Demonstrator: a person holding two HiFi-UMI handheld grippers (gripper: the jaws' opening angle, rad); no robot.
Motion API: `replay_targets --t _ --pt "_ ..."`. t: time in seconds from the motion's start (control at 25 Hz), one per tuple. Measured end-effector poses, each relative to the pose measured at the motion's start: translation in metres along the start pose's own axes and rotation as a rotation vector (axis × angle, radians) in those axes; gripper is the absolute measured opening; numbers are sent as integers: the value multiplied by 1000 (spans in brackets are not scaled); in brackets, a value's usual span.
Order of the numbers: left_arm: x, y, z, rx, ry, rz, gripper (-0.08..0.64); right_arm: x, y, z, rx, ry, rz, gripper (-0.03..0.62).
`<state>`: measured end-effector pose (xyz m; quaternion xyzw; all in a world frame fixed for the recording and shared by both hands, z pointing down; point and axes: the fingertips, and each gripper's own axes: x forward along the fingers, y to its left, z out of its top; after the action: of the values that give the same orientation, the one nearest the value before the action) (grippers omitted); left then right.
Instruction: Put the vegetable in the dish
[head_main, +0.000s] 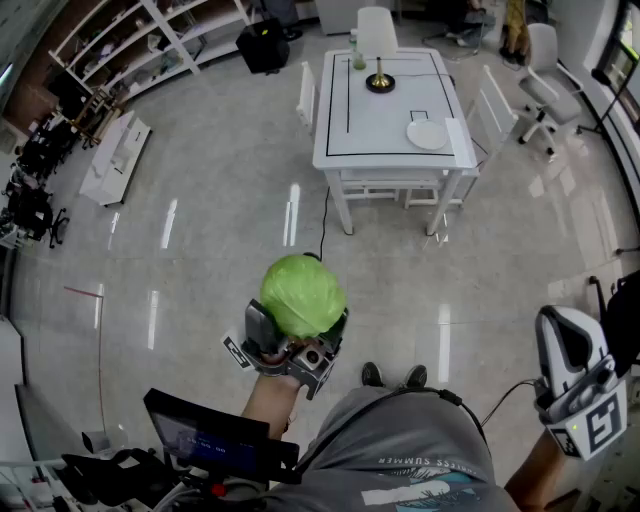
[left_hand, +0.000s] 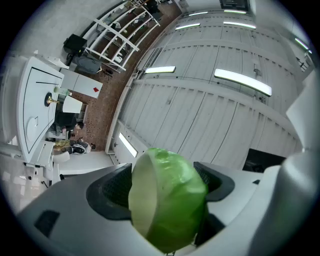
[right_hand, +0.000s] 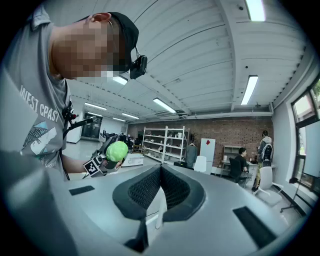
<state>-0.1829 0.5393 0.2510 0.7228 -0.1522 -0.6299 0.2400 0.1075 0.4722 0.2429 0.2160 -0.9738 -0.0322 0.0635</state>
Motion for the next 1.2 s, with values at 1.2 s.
replay_targets --t 1.2 --pt "63 101 -94 -184 85 -58 392 -59 -87 -24 27 18 -133 11"
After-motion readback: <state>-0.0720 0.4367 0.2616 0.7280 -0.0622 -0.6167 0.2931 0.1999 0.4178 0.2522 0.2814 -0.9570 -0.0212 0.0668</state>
